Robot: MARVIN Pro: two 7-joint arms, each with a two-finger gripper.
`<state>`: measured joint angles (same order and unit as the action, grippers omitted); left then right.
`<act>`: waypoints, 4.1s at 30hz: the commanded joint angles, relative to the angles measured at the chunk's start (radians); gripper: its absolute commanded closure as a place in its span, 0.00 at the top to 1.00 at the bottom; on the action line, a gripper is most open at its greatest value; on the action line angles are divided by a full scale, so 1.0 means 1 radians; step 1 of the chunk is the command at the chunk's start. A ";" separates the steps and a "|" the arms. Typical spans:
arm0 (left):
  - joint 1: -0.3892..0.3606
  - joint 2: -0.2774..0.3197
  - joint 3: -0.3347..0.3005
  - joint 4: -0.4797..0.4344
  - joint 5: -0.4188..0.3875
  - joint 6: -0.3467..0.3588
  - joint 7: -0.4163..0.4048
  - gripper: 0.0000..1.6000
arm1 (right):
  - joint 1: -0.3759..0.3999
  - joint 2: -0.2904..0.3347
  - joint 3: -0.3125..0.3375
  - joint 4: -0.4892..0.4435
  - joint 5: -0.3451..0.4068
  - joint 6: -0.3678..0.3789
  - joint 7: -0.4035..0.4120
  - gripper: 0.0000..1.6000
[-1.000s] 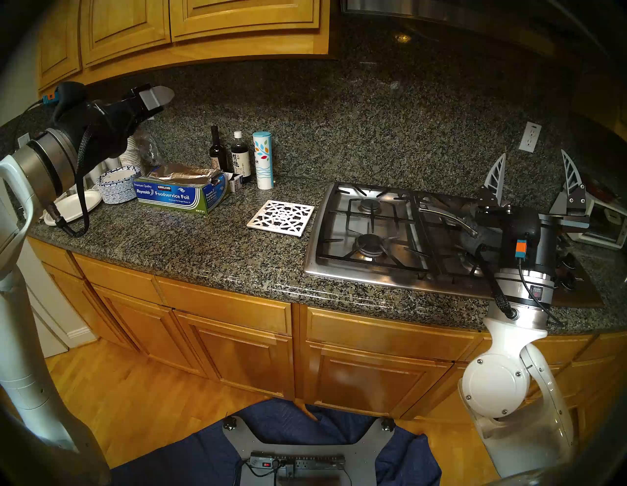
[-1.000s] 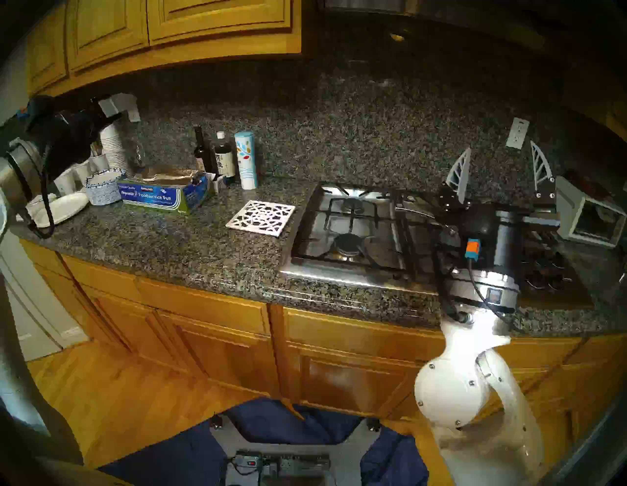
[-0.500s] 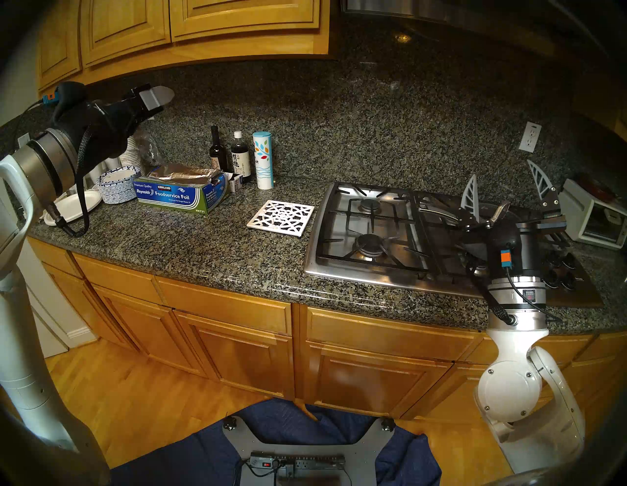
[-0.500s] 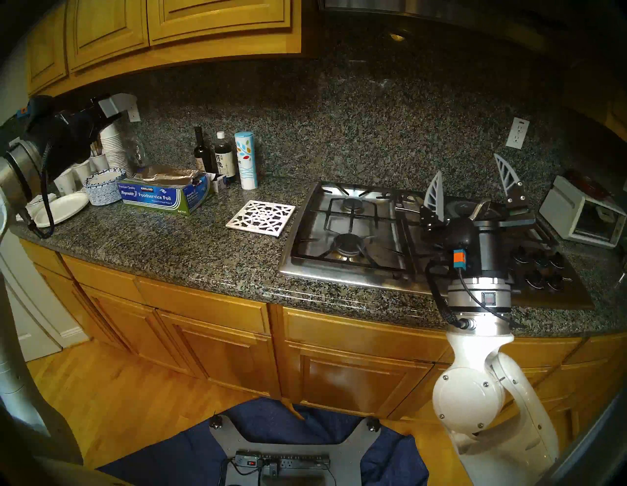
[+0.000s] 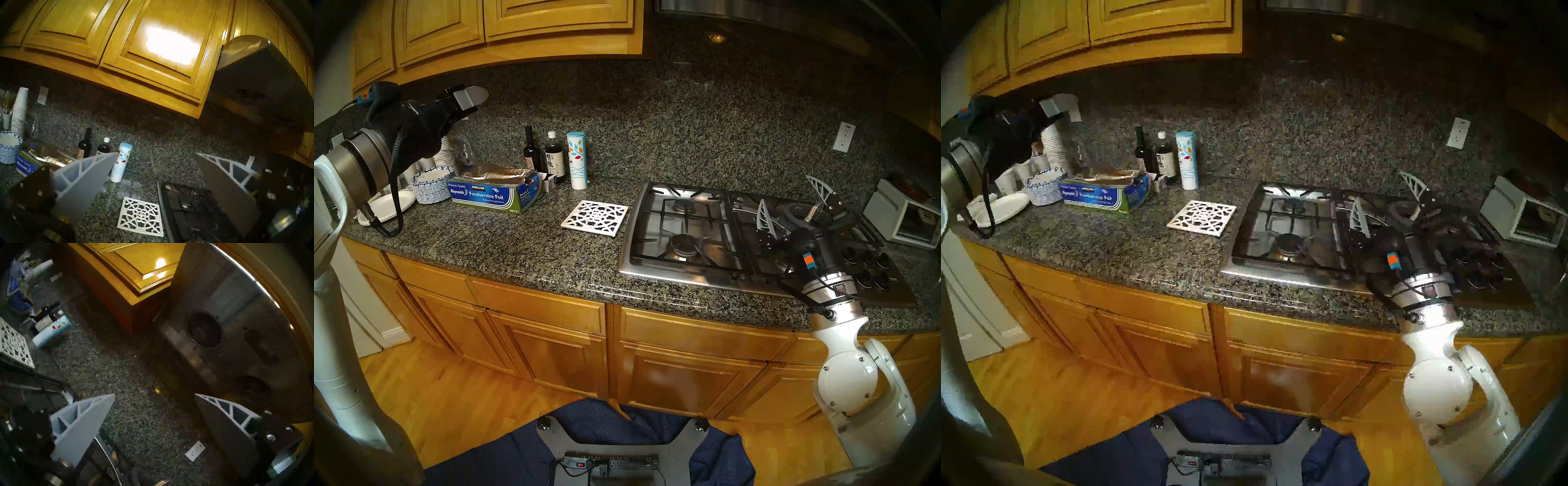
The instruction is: Pick up the pot, put it on the stove, take off the pot lid
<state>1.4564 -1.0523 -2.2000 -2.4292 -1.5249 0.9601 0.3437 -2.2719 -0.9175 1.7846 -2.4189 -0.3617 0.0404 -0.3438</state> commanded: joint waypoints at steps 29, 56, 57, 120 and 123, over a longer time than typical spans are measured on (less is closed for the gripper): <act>-0.020 0.002 -0.004 -0.005 0.003 -0.015 -0.001 1.00 | 0.122 0.098 0.065 0.117 0.103 -0.083 0.182 1.00; -0.019 0.003 -0.005 -0.005 0.001 -0.014 -0.001 1.00 | 0.302 0.172 -0.075 0.306 0.047 -0.006 0.246 1.00; -0.019 0.003 -0.005 -0.005 0.001 -0.014 -0.001 1.00 | 0.312 0.179 -0.077 0.311 0.048 0.001 0.258 1.00; -0.017 0.004 -0.006 -0.005 -0.002 -0.012 0.000 1.00 | 0.699 0.287 -0.190 0.544 -0.045 0.134 0.562 1.00; -0.017 0.004 -0.006 -0.005 -0.002 -0.012 0.000 1.00 | 0.706 0.290 -0.185 0.540 -0.044 0.137 0.573 1.00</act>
<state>1.4573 -1.0501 -2.2000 -2.4288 -1.5286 0.9598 0.3452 -1.6633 -0.6358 1.5536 -1.8712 -0.3928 0.1713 0.2618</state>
